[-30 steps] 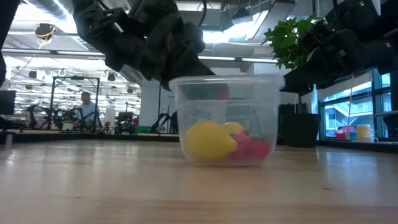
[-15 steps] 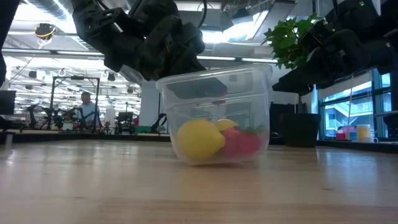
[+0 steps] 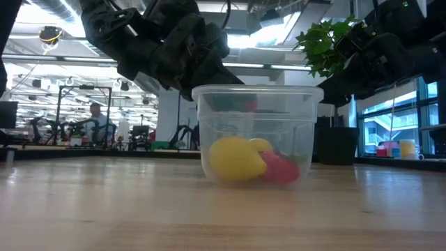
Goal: Pick and placing Produce into tupperware
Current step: Put the strawberry into the transparent bin, then return to Home Position
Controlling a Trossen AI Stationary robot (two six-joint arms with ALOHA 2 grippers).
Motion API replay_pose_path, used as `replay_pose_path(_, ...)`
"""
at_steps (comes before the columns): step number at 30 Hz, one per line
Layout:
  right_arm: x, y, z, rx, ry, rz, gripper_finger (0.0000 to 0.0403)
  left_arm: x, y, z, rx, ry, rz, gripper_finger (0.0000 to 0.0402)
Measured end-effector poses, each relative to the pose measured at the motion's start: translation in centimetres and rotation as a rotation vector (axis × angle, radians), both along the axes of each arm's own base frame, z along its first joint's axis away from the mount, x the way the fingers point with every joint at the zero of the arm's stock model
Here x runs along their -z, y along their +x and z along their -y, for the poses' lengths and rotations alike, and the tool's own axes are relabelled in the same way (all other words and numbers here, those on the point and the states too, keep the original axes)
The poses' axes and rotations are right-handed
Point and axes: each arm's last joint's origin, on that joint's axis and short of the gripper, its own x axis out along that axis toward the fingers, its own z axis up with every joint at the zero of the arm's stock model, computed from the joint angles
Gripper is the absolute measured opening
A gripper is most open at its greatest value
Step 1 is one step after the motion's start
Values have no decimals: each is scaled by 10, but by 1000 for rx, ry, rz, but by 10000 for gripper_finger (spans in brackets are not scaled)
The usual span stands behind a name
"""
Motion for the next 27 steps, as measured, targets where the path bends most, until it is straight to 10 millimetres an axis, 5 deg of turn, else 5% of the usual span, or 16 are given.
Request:
replay_pose_path(16,0,0,0,0,0,0,198,-1,1,0,2,5,17,107)
replay_pose_path(27,0,0,0,0,0,0,198,-2,0,1,20,-13,18,182)
